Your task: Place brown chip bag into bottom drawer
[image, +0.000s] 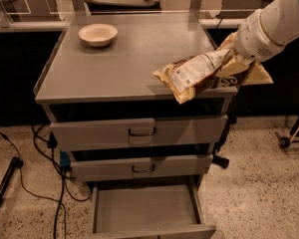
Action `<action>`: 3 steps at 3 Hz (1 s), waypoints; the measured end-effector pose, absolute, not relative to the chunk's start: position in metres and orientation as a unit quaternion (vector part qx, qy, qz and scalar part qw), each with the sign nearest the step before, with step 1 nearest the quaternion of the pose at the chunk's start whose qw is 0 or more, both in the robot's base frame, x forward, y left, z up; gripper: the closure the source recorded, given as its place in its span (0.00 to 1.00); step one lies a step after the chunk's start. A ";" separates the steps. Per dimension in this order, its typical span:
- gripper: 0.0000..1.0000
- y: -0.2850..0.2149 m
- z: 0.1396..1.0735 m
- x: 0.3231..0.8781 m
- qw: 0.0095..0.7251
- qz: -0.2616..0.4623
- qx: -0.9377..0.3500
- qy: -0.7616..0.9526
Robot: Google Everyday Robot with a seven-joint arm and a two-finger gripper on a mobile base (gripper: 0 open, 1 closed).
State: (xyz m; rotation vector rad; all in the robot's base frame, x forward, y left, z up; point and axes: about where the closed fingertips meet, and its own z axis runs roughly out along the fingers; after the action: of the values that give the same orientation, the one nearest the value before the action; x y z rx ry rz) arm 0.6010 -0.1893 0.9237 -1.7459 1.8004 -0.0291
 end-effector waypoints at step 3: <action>1.00 -0.196 0.947 0.541 0.288 0.020 -0.666 0.688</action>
Offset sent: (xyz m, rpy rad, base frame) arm -0.0475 -0.0171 0.0271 0.0073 0.0689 0.0149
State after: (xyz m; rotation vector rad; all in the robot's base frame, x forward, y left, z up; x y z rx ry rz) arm 0.5406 -0.1961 0.9467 -1.7776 1.8386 0.0532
